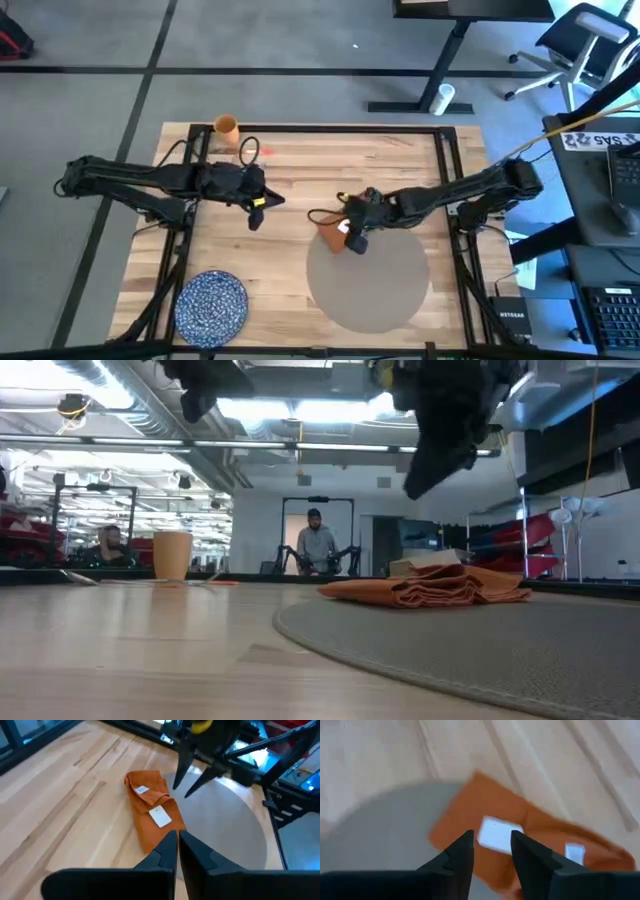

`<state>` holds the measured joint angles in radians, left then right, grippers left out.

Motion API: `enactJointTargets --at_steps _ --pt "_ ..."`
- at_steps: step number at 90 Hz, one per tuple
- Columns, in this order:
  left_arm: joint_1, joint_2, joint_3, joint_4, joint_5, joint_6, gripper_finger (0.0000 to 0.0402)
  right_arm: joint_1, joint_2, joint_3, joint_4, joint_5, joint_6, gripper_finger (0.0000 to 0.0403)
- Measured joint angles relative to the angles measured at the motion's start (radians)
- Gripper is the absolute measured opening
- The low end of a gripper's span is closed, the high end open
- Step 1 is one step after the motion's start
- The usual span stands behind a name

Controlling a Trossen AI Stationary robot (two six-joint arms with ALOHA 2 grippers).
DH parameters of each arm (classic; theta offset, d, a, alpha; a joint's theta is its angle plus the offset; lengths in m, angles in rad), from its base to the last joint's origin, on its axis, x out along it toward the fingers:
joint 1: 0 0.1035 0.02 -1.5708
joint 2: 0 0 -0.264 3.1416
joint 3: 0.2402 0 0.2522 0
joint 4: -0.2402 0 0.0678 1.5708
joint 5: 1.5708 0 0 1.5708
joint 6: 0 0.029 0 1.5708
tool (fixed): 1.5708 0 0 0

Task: Set table place
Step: Fold the orange napkin

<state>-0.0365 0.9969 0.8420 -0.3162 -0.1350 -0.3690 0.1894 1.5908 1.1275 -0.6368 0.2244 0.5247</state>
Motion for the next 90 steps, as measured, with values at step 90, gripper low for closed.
enactJointTargets --at_steps 90 --pt "-0.001 -0.093 -0.1 0.005 -0.026 -0.023 0.0 -0.002 0.133 0.014 -0.127 0.004 -0.004 0.0187"
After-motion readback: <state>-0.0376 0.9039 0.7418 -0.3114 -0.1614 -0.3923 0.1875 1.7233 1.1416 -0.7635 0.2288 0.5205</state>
